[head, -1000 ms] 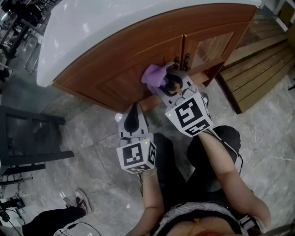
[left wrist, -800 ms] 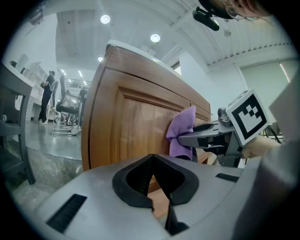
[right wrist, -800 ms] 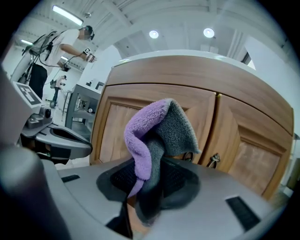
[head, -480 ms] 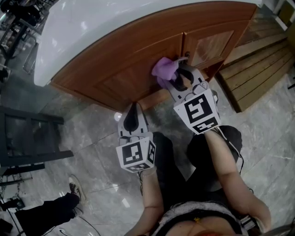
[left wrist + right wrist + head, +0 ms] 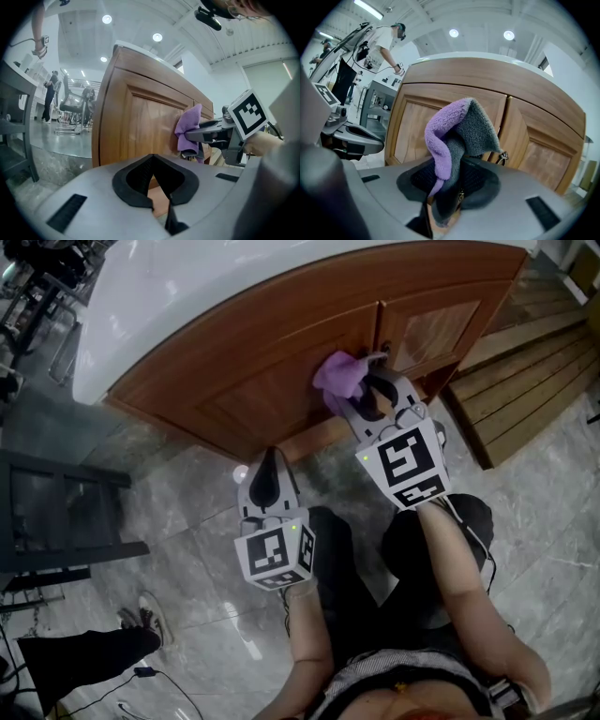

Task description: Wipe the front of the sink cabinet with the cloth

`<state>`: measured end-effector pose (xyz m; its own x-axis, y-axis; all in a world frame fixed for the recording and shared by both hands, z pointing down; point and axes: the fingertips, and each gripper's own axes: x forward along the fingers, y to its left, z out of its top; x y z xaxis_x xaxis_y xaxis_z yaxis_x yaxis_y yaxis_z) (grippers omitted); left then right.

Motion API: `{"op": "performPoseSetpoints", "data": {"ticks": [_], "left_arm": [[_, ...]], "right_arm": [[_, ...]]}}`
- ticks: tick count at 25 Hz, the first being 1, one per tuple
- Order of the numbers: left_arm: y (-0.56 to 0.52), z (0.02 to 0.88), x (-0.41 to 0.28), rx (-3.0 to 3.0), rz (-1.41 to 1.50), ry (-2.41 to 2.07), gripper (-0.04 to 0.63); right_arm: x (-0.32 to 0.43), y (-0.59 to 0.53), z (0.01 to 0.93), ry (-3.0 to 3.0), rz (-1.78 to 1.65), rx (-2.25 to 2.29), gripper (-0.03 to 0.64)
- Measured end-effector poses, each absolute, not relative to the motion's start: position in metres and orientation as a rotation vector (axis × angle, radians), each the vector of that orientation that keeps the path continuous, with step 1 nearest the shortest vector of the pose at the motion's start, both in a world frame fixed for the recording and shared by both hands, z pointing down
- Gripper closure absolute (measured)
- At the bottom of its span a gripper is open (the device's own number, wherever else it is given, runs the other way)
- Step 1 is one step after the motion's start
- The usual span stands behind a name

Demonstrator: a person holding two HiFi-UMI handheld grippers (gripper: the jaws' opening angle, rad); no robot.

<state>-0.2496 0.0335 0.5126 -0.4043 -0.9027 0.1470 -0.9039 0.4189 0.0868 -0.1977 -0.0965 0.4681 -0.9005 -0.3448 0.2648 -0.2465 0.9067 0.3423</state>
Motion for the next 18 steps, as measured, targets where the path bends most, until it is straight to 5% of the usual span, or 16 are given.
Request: {"op": "performPoseSetpoints", "data": {"ticks": [18], "left_arm": [[0.069, 0.515, -0.266, 1.513, -0.025, -2.542, 0.589]], "right_arm": [[-0.218, -0.040, 0.467, -2.854, -0.376, 0.196, 0.443]]}}
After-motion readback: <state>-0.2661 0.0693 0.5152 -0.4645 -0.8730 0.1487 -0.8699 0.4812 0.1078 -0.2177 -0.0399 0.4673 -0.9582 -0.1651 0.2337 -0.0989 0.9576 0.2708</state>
